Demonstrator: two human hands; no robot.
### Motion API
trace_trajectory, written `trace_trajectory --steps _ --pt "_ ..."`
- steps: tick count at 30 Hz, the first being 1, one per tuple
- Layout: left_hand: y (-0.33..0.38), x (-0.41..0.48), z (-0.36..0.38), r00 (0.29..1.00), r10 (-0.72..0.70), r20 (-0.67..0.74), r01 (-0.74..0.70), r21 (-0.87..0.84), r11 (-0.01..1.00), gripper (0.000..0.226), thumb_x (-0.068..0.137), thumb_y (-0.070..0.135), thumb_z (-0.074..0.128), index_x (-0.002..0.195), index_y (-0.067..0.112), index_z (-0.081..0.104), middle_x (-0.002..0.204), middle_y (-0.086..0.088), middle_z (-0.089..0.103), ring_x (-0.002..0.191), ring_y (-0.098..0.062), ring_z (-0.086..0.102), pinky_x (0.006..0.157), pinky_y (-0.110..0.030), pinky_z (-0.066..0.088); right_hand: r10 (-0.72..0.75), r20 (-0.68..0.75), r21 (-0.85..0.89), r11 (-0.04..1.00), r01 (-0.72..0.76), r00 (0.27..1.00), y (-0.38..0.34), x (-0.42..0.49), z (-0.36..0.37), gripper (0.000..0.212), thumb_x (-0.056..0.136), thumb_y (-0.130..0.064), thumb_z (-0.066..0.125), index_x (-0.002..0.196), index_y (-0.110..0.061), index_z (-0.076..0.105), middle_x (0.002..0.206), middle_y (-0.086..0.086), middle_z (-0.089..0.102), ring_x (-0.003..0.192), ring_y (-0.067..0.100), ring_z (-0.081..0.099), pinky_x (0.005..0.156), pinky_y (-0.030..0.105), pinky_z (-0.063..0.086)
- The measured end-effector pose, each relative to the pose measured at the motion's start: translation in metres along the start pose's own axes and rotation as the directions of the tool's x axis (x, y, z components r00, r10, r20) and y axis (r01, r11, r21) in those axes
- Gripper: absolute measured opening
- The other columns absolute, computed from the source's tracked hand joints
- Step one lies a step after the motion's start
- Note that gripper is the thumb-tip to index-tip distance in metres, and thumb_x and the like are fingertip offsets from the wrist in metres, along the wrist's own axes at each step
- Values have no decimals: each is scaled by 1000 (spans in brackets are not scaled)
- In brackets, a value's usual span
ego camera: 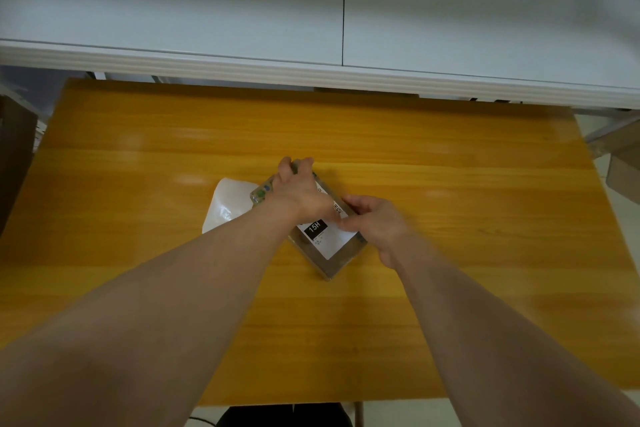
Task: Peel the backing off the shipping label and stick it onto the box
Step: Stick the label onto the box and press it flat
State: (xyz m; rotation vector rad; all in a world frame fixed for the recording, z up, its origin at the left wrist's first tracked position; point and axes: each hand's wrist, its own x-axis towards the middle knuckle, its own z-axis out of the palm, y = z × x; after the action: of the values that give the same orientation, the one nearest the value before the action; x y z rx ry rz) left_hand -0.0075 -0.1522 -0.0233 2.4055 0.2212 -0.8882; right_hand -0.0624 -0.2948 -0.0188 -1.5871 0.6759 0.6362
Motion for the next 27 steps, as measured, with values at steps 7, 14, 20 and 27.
trace_trajectory --steps 7,14,20,27 --pt "3 -9 12 996 9 -85 2 129 992 121 61 40 88 155 32 12 166 -7 -12 153 -36 3 119 -52 24 -27 2 -34 999 27 1000 8 -5 4 65 78 16 68 134 -15 59 115 2 68 106 21 63 68 20 48" --pt "4 -7 14 993 -10 -121 21 88 996 107 61 36 83 149 33 22 164 -5 -1 150 -35 12 116 -50 28 3 -29 46 999 -1 1000 10 0 2 60 84 11 66 136 -16 60 130 4 67 101 17 63 63 15 46" --pt "7 -11 14 991 -17 -131 28 80 996 106 62 43 80 149 32 21 163 -6 1 150 -35 12 117 -49 26 -12 -36 -8 1000 11 999 11 3 -1 41 97 -1 55 134 -18 62 128 1 67 104 14 58 73 16 41" --pt "9 -12 11 994 5 -113 6 103 995 115 63 49 80 155 31 14 166 -6 -8 153 -35 3 119 -51 19 -43 51 -84 995 47 998 13 -3 -7 40 99 -6 55 137 -18 59 122 -2 68 105 12 59 77 20 44"
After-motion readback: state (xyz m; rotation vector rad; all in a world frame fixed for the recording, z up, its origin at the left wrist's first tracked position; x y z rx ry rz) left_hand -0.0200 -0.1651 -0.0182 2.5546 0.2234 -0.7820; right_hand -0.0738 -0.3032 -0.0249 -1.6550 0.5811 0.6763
